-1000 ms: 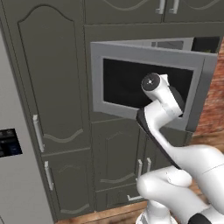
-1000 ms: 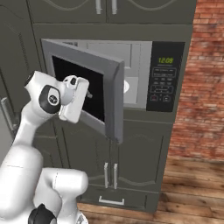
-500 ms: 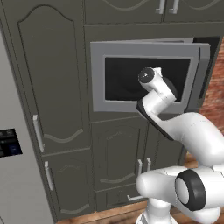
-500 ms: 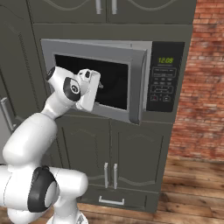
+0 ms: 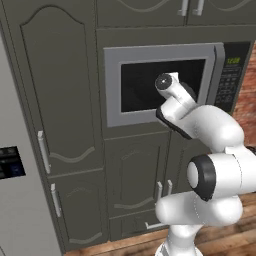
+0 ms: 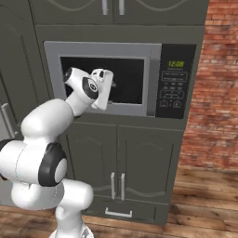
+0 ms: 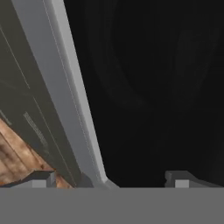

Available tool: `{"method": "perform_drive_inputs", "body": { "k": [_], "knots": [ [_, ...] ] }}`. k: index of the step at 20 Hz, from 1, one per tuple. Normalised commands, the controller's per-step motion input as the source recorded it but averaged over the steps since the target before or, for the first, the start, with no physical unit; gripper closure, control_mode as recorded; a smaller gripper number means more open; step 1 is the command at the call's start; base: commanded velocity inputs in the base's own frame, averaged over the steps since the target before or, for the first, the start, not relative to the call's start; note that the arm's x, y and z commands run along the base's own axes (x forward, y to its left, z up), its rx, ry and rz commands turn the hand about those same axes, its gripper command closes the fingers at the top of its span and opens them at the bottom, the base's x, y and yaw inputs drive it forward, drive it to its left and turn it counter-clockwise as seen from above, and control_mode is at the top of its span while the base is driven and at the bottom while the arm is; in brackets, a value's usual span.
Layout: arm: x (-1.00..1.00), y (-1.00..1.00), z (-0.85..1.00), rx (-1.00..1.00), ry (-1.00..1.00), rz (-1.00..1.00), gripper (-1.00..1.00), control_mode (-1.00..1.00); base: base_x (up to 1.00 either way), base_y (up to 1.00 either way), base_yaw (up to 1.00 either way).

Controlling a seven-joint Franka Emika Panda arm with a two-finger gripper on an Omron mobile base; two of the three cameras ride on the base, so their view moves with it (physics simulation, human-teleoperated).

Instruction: Pick the carrot from the sink and place it in the bowl. Then pick the bowl and place it in the microwave. Then close the microwave door and press the start button.

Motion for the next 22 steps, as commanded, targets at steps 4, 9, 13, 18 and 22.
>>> {"method": "perform_drive_inputs", "body": {
  "k": [4, 9, 13, 18, 22],
  "knots": [
    [0.68, -0.01, 0.0, 0.0, -0.01, 0.05, -1.0, -1.0, 0.0, 0.0, 0.0],
    [-0.05, 0.01, 0.0, 0.0, 0.0, 0.02, -1.0, -1.0, 0.0, 0.0, 0.0],
    [-0.93, -0.04, 0.19, 0.07, -0.11, 0.02, -1.0, -1.0, 0.0, 0.0, 0.0],
    [-1.0, -0.01, 0.59, 0.17, -0.01, 0.06, -1.0, -1.0, 0.0, 0.0, 0.0],
    [-0.98, -0.35, 0.63, 0.26, 0.0, 0.06, -1.0, -1.0, 0.0, 0.0, 0.0]
  ]
}}
